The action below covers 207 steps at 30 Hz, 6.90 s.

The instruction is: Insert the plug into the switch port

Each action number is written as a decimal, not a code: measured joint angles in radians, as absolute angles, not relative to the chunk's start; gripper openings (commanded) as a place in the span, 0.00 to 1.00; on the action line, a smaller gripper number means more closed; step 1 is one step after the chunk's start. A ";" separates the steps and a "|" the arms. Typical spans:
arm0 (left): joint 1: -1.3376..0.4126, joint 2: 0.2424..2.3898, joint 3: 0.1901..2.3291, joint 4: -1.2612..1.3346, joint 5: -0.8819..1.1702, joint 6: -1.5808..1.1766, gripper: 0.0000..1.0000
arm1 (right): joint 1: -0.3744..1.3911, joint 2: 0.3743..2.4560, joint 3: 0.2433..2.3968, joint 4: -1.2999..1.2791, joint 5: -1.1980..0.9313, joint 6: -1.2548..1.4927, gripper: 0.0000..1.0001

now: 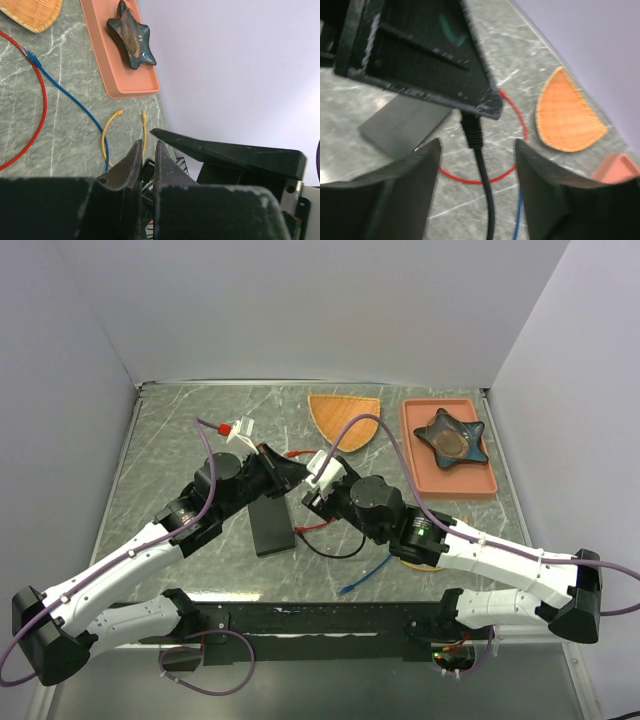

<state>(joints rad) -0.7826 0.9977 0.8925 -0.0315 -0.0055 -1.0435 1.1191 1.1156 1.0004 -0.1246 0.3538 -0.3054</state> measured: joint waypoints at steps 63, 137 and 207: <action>-0.787 0.924 0.881 -0.035 0.161 -0.707 0.63 | 0.852 0.998 1.034 -0.318 -0.451 -0.292 0.00; -0.832 1.021 0.960 -0.073 0.088 -0.837 0.01 | 0.835 0.960 0.953 -0.107 -0.215 -0.185 0.59; -0.175 1.159 0.611 -0.205 0.185 -0.804 0.96 | 0.846 1.580 0.993 -0.178 -0.135 -0.015 0.00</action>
<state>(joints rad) -0.1745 1.1595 0.6106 -0.2050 0.1848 -0.8043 0.8463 1.5799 0.9928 -0.1780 -0.1349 -0.0147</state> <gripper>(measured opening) 0.962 0.166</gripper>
